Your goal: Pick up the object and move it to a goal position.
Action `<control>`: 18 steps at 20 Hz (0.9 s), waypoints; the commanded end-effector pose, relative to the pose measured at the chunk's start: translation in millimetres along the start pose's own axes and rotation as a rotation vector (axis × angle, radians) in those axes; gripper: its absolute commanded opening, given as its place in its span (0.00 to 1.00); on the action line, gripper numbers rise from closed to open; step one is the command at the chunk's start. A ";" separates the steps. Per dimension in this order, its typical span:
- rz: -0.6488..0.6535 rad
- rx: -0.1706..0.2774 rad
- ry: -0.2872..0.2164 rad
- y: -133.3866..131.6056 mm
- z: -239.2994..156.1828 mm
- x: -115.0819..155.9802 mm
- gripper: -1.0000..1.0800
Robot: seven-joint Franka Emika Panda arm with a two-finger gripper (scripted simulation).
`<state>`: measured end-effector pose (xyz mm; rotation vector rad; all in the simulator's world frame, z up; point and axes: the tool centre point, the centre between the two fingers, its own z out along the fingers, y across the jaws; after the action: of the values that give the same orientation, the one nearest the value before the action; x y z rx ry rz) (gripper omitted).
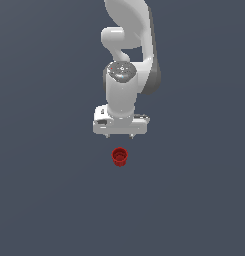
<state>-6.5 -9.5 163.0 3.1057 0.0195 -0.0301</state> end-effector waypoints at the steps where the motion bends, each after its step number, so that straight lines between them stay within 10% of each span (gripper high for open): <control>1: 0.000 0.000 0.000 0.0 0.0 0.0 0.96; 18: -0.012 -0.030 -0.002 3.4 -0.8 -2.0 0.96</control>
<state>-8.8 -12.9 164.7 3.0749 0.0294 -0.0329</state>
